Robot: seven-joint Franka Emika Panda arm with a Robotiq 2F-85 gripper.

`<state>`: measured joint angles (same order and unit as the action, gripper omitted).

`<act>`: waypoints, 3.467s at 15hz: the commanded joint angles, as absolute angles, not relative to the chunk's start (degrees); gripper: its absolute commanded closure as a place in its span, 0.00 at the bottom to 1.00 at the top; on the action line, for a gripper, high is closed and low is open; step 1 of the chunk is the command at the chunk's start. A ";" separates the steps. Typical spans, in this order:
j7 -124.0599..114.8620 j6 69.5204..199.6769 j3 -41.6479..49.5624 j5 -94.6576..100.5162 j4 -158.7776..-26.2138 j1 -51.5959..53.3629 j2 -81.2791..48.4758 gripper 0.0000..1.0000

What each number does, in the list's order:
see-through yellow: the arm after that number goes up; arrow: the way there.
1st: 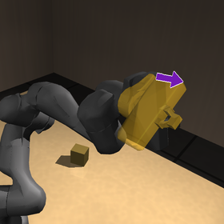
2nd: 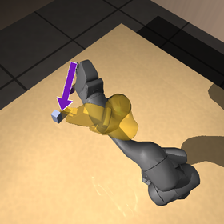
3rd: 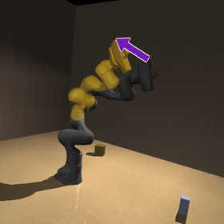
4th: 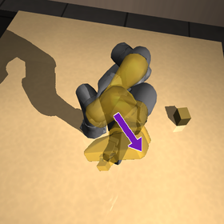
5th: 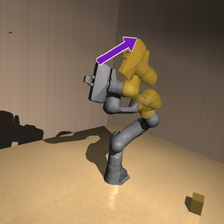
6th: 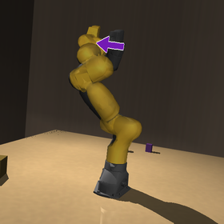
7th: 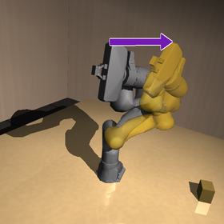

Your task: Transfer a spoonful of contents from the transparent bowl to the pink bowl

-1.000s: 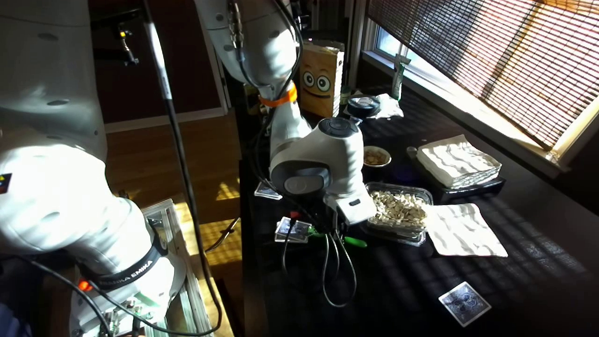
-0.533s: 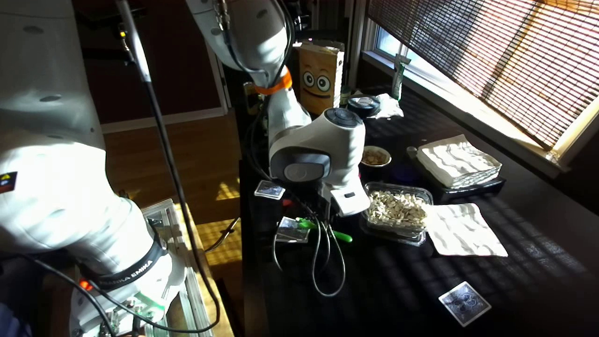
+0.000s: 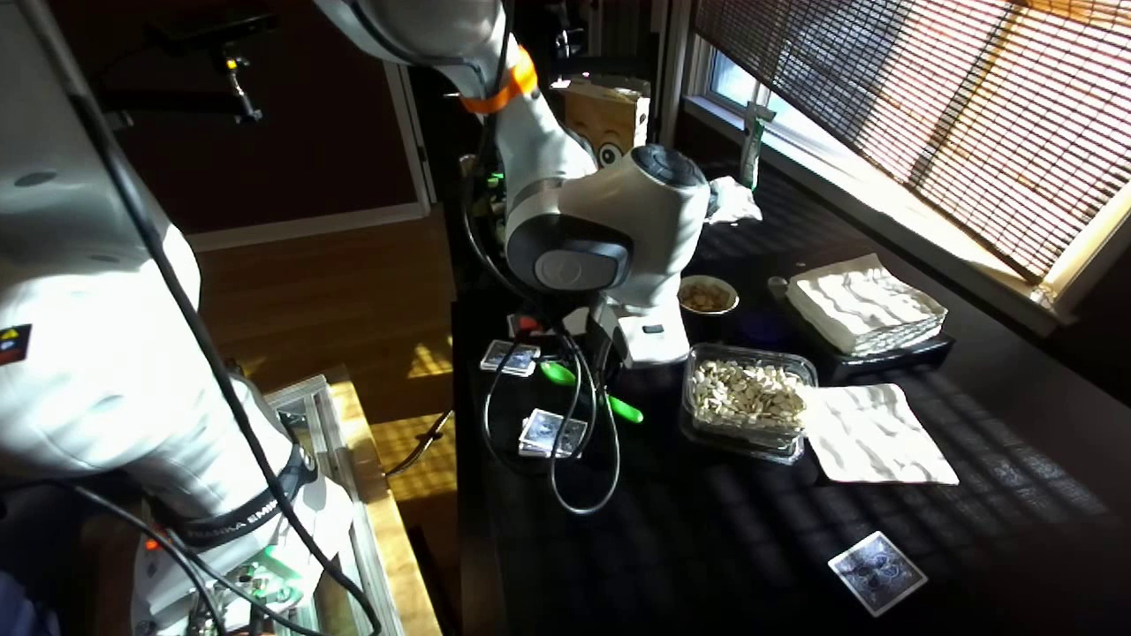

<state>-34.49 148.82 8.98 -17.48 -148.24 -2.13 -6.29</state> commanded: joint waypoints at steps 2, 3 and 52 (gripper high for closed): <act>-39.73 151.01 6.91 -24.25 -149.11 -2.67 -0.37 0.95; -40.53 152.52 6.53 -25.81 -148.56 -2.60 -0.18 0.95; -24.47 201.19 34.25 -51.71 -129.05 30.23 -37.91 0.95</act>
